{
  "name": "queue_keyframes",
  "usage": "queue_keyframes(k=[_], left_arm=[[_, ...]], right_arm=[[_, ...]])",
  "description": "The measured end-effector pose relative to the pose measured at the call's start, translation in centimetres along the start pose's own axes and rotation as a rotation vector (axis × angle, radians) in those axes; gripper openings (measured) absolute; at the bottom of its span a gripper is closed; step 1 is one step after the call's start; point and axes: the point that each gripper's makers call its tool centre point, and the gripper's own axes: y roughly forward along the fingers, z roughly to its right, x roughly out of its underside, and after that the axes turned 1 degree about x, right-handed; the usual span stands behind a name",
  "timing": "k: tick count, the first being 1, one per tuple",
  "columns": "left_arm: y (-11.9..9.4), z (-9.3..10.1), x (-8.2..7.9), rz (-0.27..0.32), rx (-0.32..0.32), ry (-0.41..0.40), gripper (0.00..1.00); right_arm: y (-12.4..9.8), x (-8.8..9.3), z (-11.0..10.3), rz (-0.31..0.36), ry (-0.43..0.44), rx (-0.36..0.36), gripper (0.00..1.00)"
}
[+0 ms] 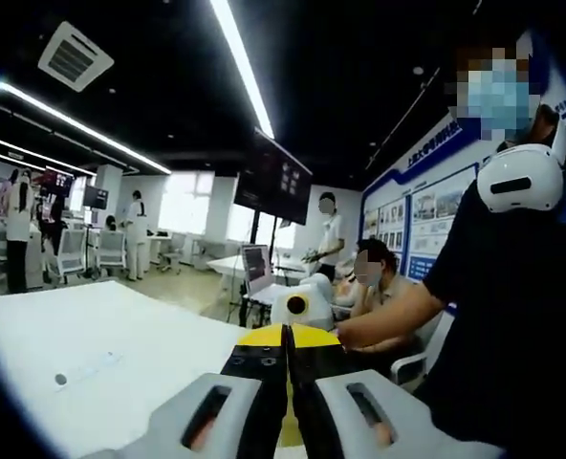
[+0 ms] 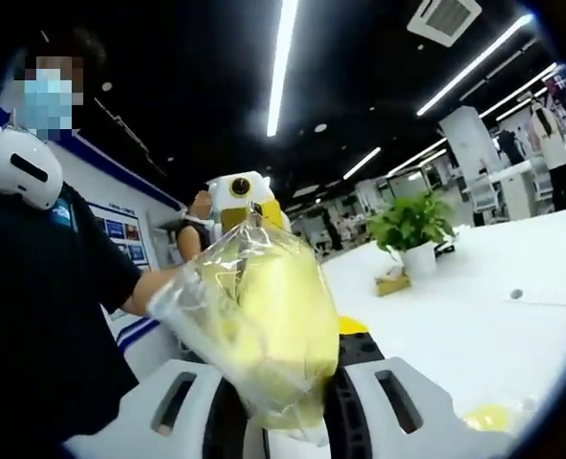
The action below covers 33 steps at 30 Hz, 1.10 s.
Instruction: Compare the silicone blocks by pressing each to a similar depth, holding the contact briefly, and releasing to observe deformation and rebound differences across the visible hardness samples.
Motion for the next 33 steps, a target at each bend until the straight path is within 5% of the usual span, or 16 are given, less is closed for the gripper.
queue_keyframes(k=[10, 30, 31, 33], left_arm=[[-0.2, 0.02, 0.2, -0.001, -0.012, -0.009, 0.0], [-0.21, 0.21, -0.28, 0.029, -0.015, -0.004, 0.0], [-0.19, 0.3, -0.31, 0.026, -0.012, -0.006, 0.0], [-0.19, 0.34, -0.52, 0.032, -0.015, -0.001, 0.0]], right_arm=[[-0.08, 0.26, -0.45, -0.066, 0.014, 0.011, 0.11], [-0.05, -0.26, -0.11, -0.054, -0.068, 0.047, 0.11], [-0.09, -0.05, -0.5, -0.063, 0.001, 0.029, 0.12], [-0.08, -0.38, -0.12, -0.048, 0.002, 0.036, 0.14]])
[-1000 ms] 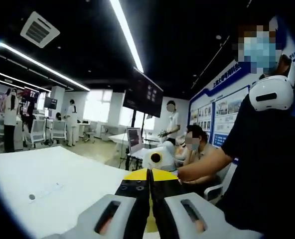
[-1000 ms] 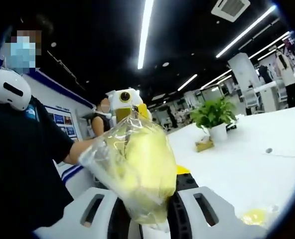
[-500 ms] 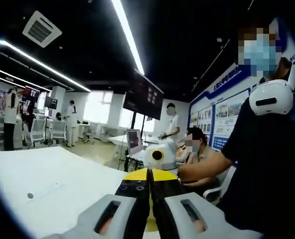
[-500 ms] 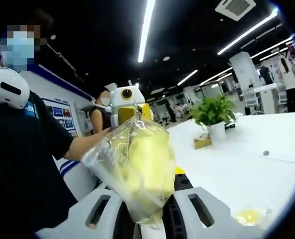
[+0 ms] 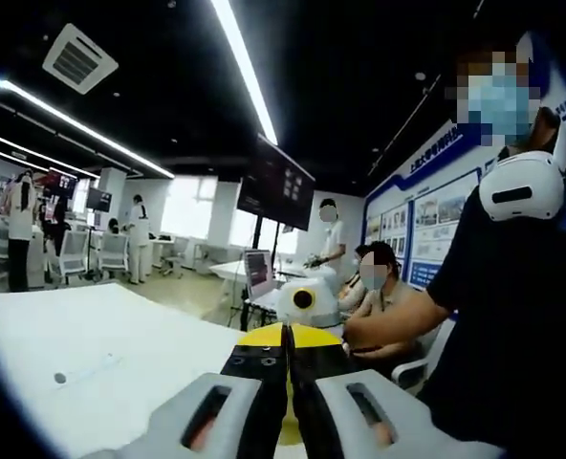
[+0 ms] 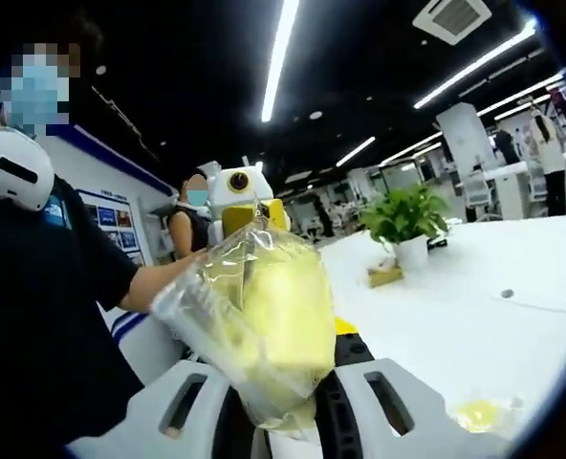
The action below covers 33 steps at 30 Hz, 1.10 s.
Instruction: Compare the silicone blocks by pressing each to a similar depth, holding the contact briefly, and releasing to observe deformation and rebound differences across the visible hardness samples.
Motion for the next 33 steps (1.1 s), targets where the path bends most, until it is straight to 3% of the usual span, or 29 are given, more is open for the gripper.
queue_keyframes(k=[6, 9, 10, 15, 24, 29, 33], left_arm=[[0.1, 0.7, -0.1, 0.004, 0.024, 0.01, 0.0], [0.3, 1.1, 0.3, 0.016, 0.039, -0.009, 0.0], [0.3, 1.1, 0.3, 0.018, 0.038, -0.014, 0.0], [0.0, 0.9, 1.0, 0.008, 0.024, -0.021, 0.0], [-0.2, 0.8, 1.0, 0.022, 0.018, -0.036, 0.0], [-0.2, 0.7, 0.9, 0.028, 0.014, -0.035, 0.0], [-0.2, 0.6, 1.0, 0.028, 0.011, -0.047, 0.0]], right_arm=[[0.0, 0.3, 0.0, -0.006, 0.002, 0.007, 0.26], [0.6, 1.1, 0.7, -0.023, -0.023, 0.068, 0.58], [0.7, 1.3, 0.6, -0.018, -0.033, 0.078, 0.65], [0.5, 1.9, 0.0, -0.025, -0.009, 0.053, 0.55], [0.0, 1.2, 0.9, 0.039, -0.013, 0.108, 0.76], [-0.2, 0.9, 1.5, 0.067, -0.038, 0.151, 0.95], [-0.5, 0.7, 1.6, 0.083, -0.028, 0.161, 0.96]])
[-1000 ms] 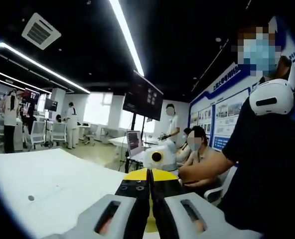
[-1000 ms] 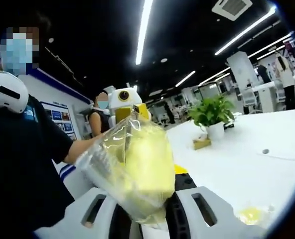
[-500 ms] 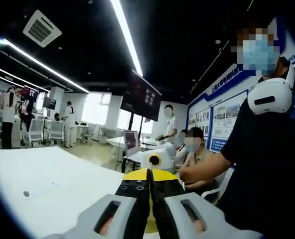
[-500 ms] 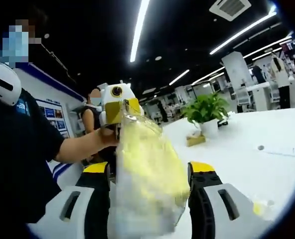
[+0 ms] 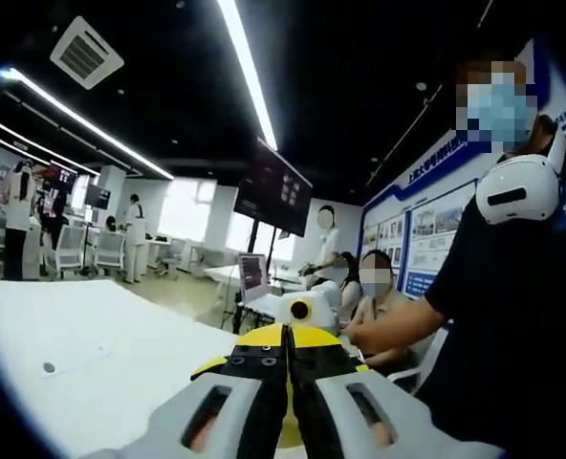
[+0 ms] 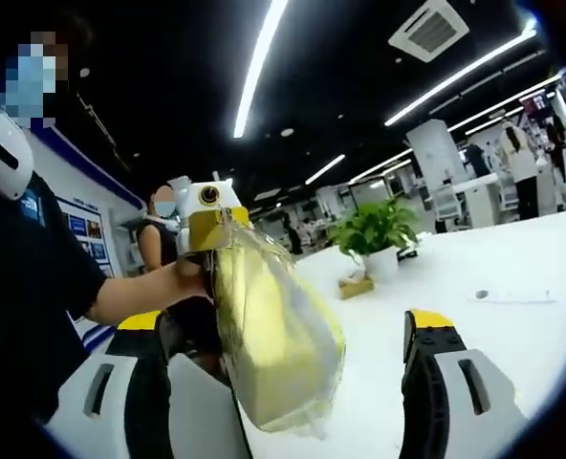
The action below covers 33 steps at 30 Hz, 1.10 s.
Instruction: Compare the silicone blocks by pressing each to a similar depth, holding the contact briefly, and releasing to observe deformation and rebound differences across the visible hardness samples.
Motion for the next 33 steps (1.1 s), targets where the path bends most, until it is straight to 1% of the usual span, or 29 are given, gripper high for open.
queue_keyframes(k=[1, 2, 3, 4, 7, 9, 10, 11, 12, 14, 15, 16, 18, 19, 20, 21, 22, 23, 25, 27, 28, 29, 30, 31, 33], left_arm=[[0.0, 0.0, 0.1, -0.002, 0.0, -0.001, 0.0], [-0.1, -0.1, 0.1, -0.004, -0.008, 0.002, 0.0], [-0.1, -0.2, 0.2, -0.004, -0.012, -0.002, 0.0], [-0.2, -0.1, 0.3, -0.006, -0.009, -0.01, 0.0], [-0.7, -0.6, 0.4, 0.004, -0.032, -0.019, 0.0], [-1.0, -1.0, 0.4, 0.013, -0.053, -0.027, 0.0], [-1.2, -1.0, 0.5, 0.012, -0.051, -0.031, 0.0], [-1.4, -1.2, 0.6, 0.013, -0.069, -0.024, 0.0], [-1.5, -1.3, 0.7, 0.011, -0.069, -0.029, 0.0], [-1.9, -1.7, 0.9, 0.009, -0.092, -0.031, 0.0], [-2.2, -2.0, 1.1, 0.008, -0.097, -0.048, 0.0], [-2.3, -2.1, 1.2, 0.008, -0.101, -0.049, 0.0], [-2.7, -2.6, 1.4, 0.01, -0.128, -0.05, 0.0], [-2.8, -2.7, 1.5, 0.008, -0.125, -0.061, 0.0], [-3.1, -2.9, 1.7, 0.009, -0.137, -0.056, 0.0], [-3.3, -3.1, 1.8, 0.011, -0.148, -0.058, 0.0], [-3.5, -3.2, 2.0, 0.01, -0.145, -0.074, 0.0], [-3.7, -3.5, 2.0, 0.014, -0.157, -0.072, 0.0], [-4.3, -4.1, 2.3, 0.025, -0.18, -0.1, 0.0], [-4.9, -5.0, 2.6, 0.035, -0.226, -0.119, 0.0], [-5.1, -5.2, 2.8, 0.037, -0.228, -0.141, 0.0], [-5.4, -5.6, 3.0, 0.041, -0.245, -0.14, 0.0], [-5.7, -6.2, 3.4, 0.038, -0.272, -0.153, 0.0], [-5.9, -6.4, 3.6, 0.038, -0.279, -0.169, 0.0], [-6.4, -7.0, 3.9, 0.044, -0.306, -0.174, 0.0]], right_arm=[[0.0, 0.0, 0.0, 0.003, 0.001, 0.003, 0.96], [-0.2, -0.2, 0.0, 0.016, -0.018, 0.003, 0.96], [-0.2, -0.7, -0.2, 0.053, -0.07, -0.008, 0.96], [-0.4, -1.1, -0.2, 0.078, -0.1, -0.001, 0.96], [-1.0, -0.7, -0.1, 0.048, -0.084, 0.022, 0.96], [-1.4, -0.7, 0.1, 0.046, -0.101, 0.039, 0.96], [-1.8, -0.7, 0.3, 0.044, -0.11, 0.052, 0.96], [-2.2, -0.7, 0.4, 0.042, -0.119, 0.071, 0.96], [-2.5, -0.7, 0.5, 0.036, -0.117, 0.08, 0.96], [-3.3, -0.8, 0.6, 0.038, -0.107, 0.093, 0.96], [-3.9, -0.9, 0.7, 0.041, -0.12, 0.112, 0.95], [-4.3, -0.9, 0.8, 0.039, -0.132, 0.123, 0.92], [-5.2, -0.7, 1.0, 0.029, -0.16, 0.146, 0.87], [-6.0, -0.4, 1.2, 0.01, -0.17, 0.17, 0.87], [-6.4, -0.2, 1.2, 0.009, -0.174, 0.174, 0.88], [-6.8, -0.1, 1.1, 0.01, -0.174, 0.175, 0.88], [-7.5, 0.1, 1.2, 0.01, -0.172, 0.185, 0.88], [-8.0, 0.3, 1.3, 0.006, -0.162, 0.192, 0.89], [-9.4, 0.9, 1.4, -0.003, -0.146, 0.219, 0.89], [-11.0, 1.2, 1.7, 0.009, -0.168, 0.269, 0.89], [-11.6, 1.4, 1.9, 0.008, -0.166, 0.291, 0.9], [-12.7, 1.8, 2.3, 0.012, -0.158, 0.327, 0.89], [-13.4, 1.8, 2.4, 0.023, -0.16, 0.347, 0.87], [-14.3, 2.0, 2.3, 0.033, -0.156, 0.36, 0.87], [-15.8, 2.7, 2.4, 0.028, -0.148, 0.38, 0.84]])
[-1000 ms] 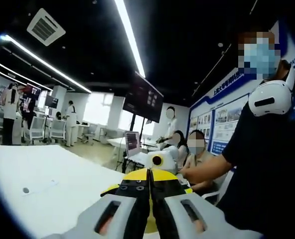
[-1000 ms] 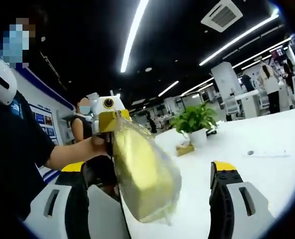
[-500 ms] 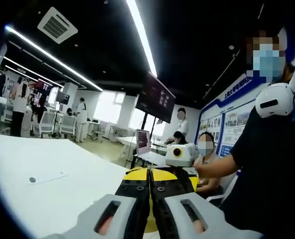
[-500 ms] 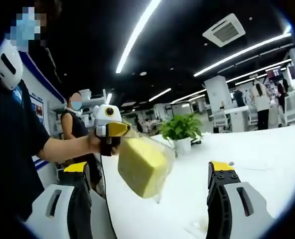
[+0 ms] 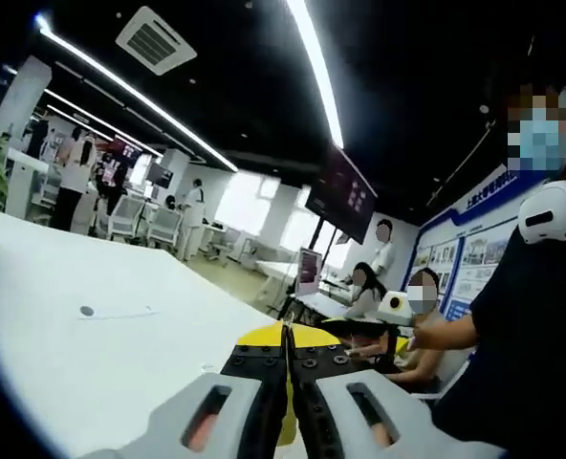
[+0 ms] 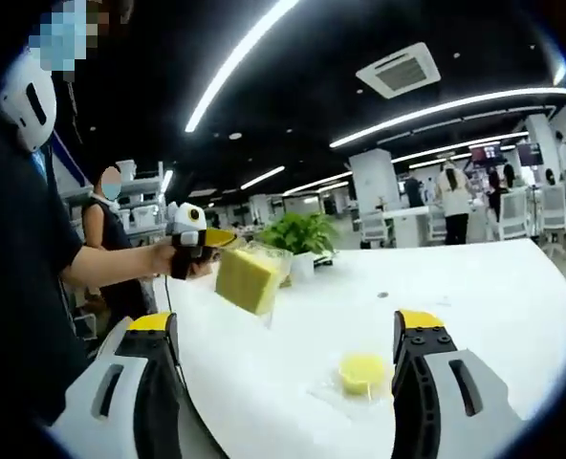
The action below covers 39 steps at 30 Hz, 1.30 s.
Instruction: Compare the silicone blocks by pressing each to a similar depth, holding the contact briefly, and releasing to observe deformation and rebound differences across the visible hardness samples.
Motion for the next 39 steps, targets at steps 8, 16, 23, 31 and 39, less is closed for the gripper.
queue_keyframes(k=[8, 16, 23, 31, 39], left_arm=[[-0.8, -3.0, 0.9, 0.01, -0.08, -0.072, 0.0], [-0.8, -5.7, 2.7, -0.034, -0.152, -0.114, 0.0], [-1.5, -9.3, 7.4, -0.107, -0.266, -0.287, 0.0], [-2.1, -13.4, 10.1, -0.069, -0.323, -0.411, 0.0], [-3.0, -18.9, 11.9, -0.144, -0.454, -0.354, 0.0]], right_arm=[[-3.6, 2.8, 1.0, -0.071, 0.023, 0.086, 0.82], [-5.5, 4.2, 0.5, -0.077, 0.033, 0.142, 0.78], [-6.0, 4.6, 0.0, -0.084, 0.085, 0.155, 0.8], [-5.3, 4.8, -1.2, -0.066, 0.111, 0.148, 0.76], [-5.2, 5.2, -1.4, -0.103, 0.123, 0.139, 0.76]])
